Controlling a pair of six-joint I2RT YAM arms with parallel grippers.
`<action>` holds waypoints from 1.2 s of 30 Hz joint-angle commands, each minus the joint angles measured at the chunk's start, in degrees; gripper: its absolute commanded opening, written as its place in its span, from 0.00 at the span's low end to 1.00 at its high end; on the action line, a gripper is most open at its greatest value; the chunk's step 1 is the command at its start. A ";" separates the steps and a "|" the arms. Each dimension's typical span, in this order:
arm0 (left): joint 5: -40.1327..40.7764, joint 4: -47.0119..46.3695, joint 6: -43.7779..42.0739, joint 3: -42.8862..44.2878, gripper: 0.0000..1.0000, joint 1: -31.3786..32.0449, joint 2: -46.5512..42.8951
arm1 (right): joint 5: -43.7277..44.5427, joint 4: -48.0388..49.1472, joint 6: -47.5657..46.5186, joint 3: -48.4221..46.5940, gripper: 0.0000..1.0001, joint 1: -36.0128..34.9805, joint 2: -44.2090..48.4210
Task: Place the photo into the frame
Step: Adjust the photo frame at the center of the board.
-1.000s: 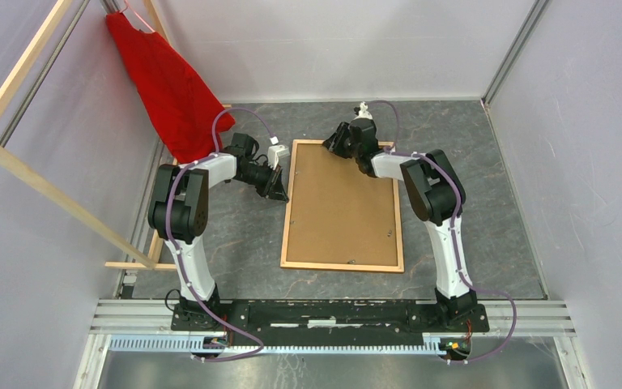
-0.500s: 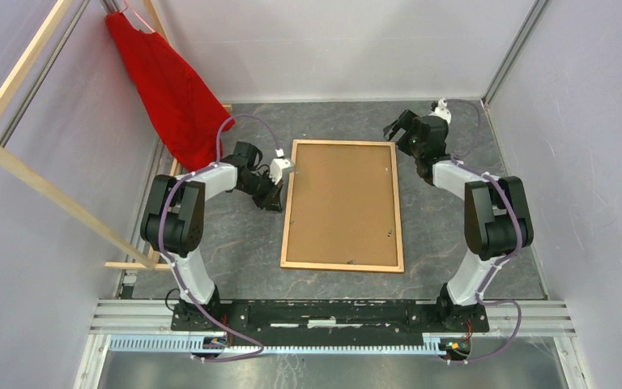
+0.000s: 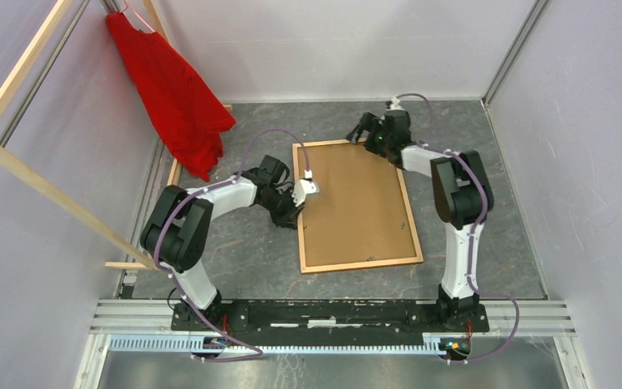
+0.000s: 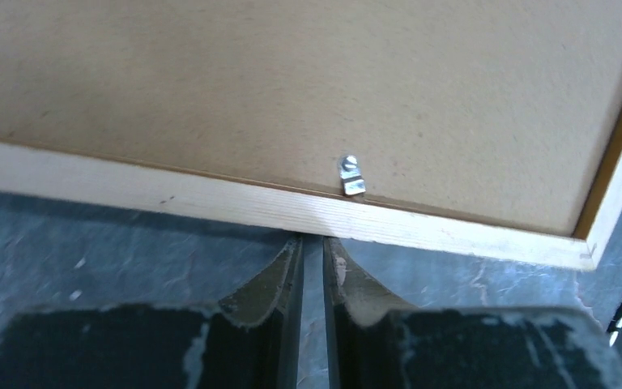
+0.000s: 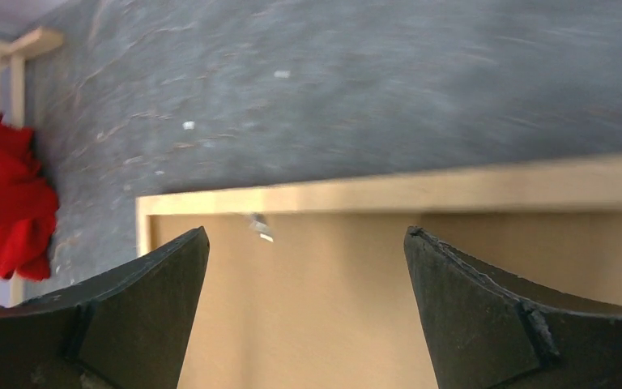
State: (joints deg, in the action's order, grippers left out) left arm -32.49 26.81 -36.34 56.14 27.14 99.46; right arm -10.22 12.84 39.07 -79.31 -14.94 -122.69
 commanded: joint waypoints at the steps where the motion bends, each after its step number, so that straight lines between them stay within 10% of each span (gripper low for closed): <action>1: -0.19 1.16 0.75 -0.95 0.24 7.09 0.15 | -9.31 -8.57 -3.13 -18.49 0.98 -7.08 -9.19; 9: -3.33 8.31 -0.69 2.70 0.40 15.08 0.56 | -10.74 -10.29 -5.06 -22.96 0.98 -7.44 -7.33; 19: -1.44 19.08 -8.84 7.71 0.48 5.01 -6.06 | 3.88 -5.78 -5.60 -3.28 0.98 7.24 9.42; 36: 11.44 -3.71 1.20 2.45 0.43 7.24 2.78 | -3.92 -5.23 -0.91 -8.29 0.98 8.60 -5.93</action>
State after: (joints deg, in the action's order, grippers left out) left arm -24.34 28.56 -37.71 59.68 32.14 100.44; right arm -10.50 7.90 36.25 -83.83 -5.65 -125.38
